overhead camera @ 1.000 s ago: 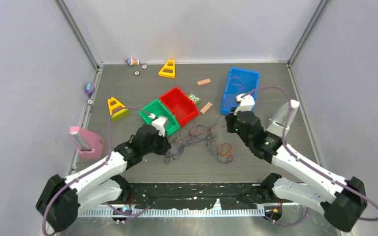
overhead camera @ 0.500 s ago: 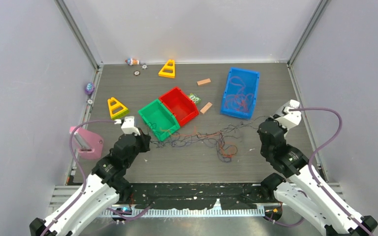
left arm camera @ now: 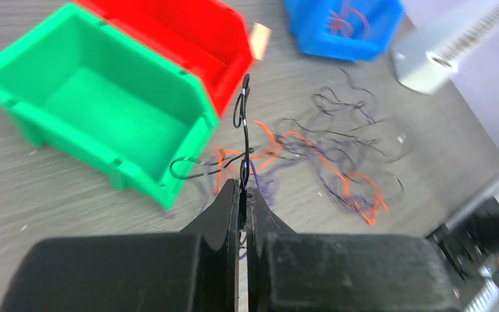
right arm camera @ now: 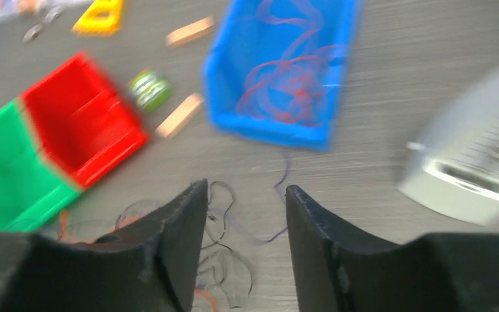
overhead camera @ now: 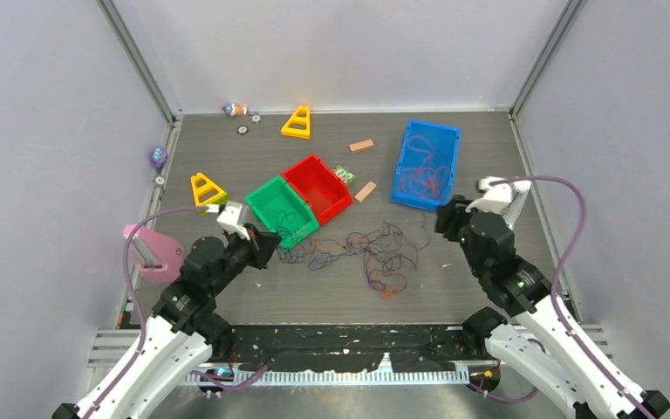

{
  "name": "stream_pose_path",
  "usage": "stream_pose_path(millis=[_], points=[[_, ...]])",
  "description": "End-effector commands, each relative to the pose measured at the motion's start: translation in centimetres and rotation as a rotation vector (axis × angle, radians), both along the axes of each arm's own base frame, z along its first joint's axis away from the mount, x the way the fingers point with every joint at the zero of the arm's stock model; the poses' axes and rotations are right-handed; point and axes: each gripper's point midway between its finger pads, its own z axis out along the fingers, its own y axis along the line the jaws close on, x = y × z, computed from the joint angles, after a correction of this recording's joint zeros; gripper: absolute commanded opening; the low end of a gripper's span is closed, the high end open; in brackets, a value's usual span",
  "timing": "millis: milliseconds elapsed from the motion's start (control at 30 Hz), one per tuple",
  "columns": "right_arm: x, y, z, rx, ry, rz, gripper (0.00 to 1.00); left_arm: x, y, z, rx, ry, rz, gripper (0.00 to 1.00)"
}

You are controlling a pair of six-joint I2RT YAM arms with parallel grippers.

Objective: Untangle the cables

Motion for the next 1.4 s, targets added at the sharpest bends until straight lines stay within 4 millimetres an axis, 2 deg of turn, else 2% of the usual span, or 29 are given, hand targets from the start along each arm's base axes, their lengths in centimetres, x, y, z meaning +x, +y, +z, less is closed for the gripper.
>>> stream_pose_path(millis=[0, 67, 100, 133, 167, 200, 233, 267, 300, 333, 500, 733, 833, 900, 967, 1000, 1033, 1067, 1100, 1133, 1167, 1267, 1300, 1333, 1367], points=[[-1.1, 11.8, 1.4, 0.016, -0.073, 0.697, 0.74, -1.8, -4.4, 6.2, -0.019, -0.167, -0.322, 0.00], [-2.0, 14.8, 1.0, 0.011, -0.056, 0.855, 0.87, -2.5, -5.1, 7.5, -0.015, -0.183, -0.390, 0.00], [-2.0, 16.0, 0.4, -0.016, -0.044, 0.907, 0.89, -2.8, -5.5, 8.1, -0.020, -0.187, -0.421, 0.00], [-2.9, 17.8, 0.7, -0.023, -0.067, 0.984, 0.93, -3.3, -6.0, 8.8, -0.029, -0.194, -0.458, 0.00], [-2.9, 18.9, 0.2, -0.050, -0.063, 1.021, 0.96, -3.6, -6.2, 9.2, -0.035, -0.188, -0.481, 0.00], [-3.9, 20.8, 0.9, -0.048, -0.113, 1.091, 0.97, -3.8, -6.5, 9.7, -0.045, -0.183, -0.497, 0.00], [-4.7, 22.4, 0.2, -0.058, -0.109, 1.152, 0.98, -3.9, -6.7, 10.3, -0.053, -0.182, -0.512, 0.00], [-4.9, 23.4, 1.1, -0.044, -0.161, 1.184, 0.99, -4.1, -6.8, 10.8, -0.061, -0.184, -0.523, 0.00], [-5.6, 24.6, 0.1, -0.044, -0.149, 1.225, 0.99, -4.2, -6.9, 11.3, -0.070, -0.185, -0.528, 0.00], [-5.6, 25.6, 0.0, -0.030, -0.182, 1.245, 0.99, -4.2, -7.0, 11.7, -0.076, -0.186, -0.532, 0.00], [-7.0, 28.8, -0.2, 0.014, -0.281, 1.334, 1.00, -4.6, -7.6, 14.2, -0.121, -0.209, -0.570, 0.00], [-5.6, 31.0, 0.8, 0.026, -0.376, 1.302, 0.99, -5.1, -8.8, 16.3, -0.186, -0.205, -0.634, 0.00], [-6.0, 31.8, 1.2, 0.042, -0.388, 1.339, 0.90, -5.1, -8.9, 16.7, -0.200, -0.209, -0.639, 0.00], [-6.4, 31.9, 1.2, 0.052, -0.383, 1.353, 0.80, -4.8, -9.0, 16.7, -0.200, -0.208, -0.629, 0.00], [-6.9, 31.4, 1.1, 0.070, -0.377, 1.359, 0.63, -4.2, -8.9, 16.2, -0.191, -0.185, -0.604, 0.00], [-7.0, 31.2, 1.1, 0.074, -0.372, 1.351, 0.42, -3.9, -9.0, 15.9, -0.186, -0.172, -0.594, 0.00], [-7.2, 30.8, 1.1, 0.087, -0.363, 1.340, 0.29, -3.6, -9.1, 15.5, -0.184, -0.157, -0.593, 0.05], [-6.9, 30.3, 0.7, 0.086, -0.344, 1.313, 0.15, -3.6, -9.5, 15.2, -0.186, -0.140, -0.612, 0.16], [-7.2, 29.8, 0.8, 0.102, -0.338, 1.299, 0.11, -3.3, -10.0, 14.6, -0.182, -0.105, -0.629, 0.26], [-7.0, 29.3, 0.5, 0.102, -0.327, 1.274, 0.10, -3.1, -10.4, 14.1, -0.177, -0.073, -0.639, 0.33], [-7.1, 28.7, 0.6, 0.120, -0.322, 1.250, 0.07, -2.7, -10.6, 13.6, -0.170, -0.043, -0.638, 0.45], [-5.6, 26.1, 0.9, 0.150, -0.286, 1.078, 0.05, -1.3, -10.5, 11.6, -0.137, 0.045, -0.569, 0.88], [-4.2, 24.7, 0.4, 0.143, -0.271, 0.967, 0.05, -1.0, -10.3, 11.1, -0.127, 0.062, -0.546, 0.97], [-4.0, 23.5, 0.8, 0.165, -0.264, 0.911, 0.05, -0.7, -10.2, 10.6, -0.118, 0.067, -0.529, 0.99], [-2.9, 22.0, 0.6, 0.161, -0.261, 0.817, 0.05, -0.4, -9.9, 10.0, -0.106, 0.078, -0.502, 0.99]])
